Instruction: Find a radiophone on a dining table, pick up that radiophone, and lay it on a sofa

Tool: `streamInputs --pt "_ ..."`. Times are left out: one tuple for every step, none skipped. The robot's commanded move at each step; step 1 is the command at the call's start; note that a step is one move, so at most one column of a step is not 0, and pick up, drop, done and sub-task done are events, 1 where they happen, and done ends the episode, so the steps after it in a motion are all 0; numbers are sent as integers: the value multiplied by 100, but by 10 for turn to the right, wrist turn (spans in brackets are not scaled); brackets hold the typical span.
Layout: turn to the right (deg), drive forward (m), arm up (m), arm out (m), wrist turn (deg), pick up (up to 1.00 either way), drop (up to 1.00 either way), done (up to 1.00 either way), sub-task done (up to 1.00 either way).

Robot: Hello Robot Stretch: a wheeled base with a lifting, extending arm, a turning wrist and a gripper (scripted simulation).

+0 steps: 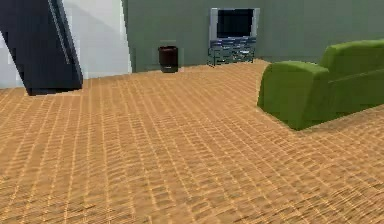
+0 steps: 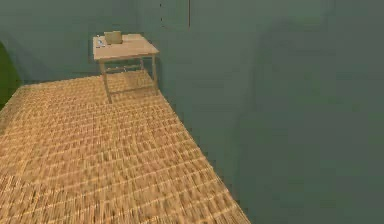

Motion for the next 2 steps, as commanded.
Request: streamInputs --pt "-210 0 0 0 0 0 0 0 0" --pt "0 65 0 0 0 0 0 0 0"
